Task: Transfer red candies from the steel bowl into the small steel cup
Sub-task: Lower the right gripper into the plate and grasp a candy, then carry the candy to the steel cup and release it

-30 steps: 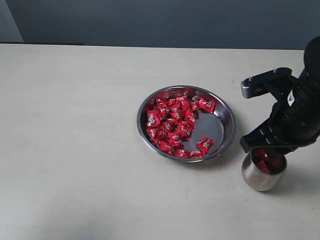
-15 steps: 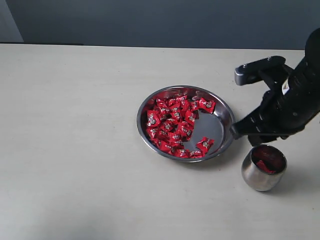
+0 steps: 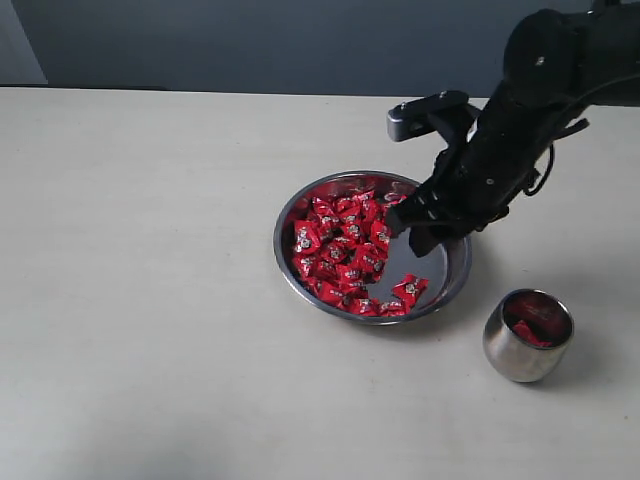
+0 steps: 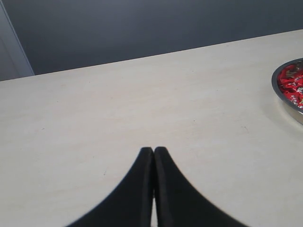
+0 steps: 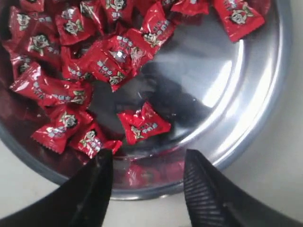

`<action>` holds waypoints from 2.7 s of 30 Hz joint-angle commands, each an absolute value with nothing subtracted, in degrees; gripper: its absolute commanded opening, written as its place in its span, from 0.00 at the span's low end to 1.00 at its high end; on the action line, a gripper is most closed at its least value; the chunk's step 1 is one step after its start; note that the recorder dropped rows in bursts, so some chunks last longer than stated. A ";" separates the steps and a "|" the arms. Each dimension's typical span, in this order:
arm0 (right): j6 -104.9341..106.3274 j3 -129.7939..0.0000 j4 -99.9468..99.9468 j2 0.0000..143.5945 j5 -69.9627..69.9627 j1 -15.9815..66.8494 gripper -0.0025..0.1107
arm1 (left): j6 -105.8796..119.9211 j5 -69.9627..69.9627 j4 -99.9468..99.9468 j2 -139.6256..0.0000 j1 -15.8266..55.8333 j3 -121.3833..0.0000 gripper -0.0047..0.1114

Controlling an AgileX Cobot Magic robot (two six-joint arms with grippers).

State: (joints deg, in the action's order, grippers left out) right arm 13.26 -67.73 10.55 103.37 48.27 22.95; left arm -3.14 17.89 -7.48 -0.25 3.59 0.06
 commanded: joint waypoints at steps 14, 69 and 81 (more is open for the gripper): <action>16.30 -73.43 10.64 117.34 50.45 25.44 0.43 | -3.46 17.58 -7.57 0.00 4.06 0.00 0.04; -0.73 -49.66 -2.41 79.57 54.26 24.03 0.13 | -3.46 17.58 -7.57 0.00 4.06 0.00 0.04; 1.70 -49.36 0.32 79.57 53.62 18.71 0.13 | -3.46 17.58 -7.57 0.00 4.06 0.00 0.04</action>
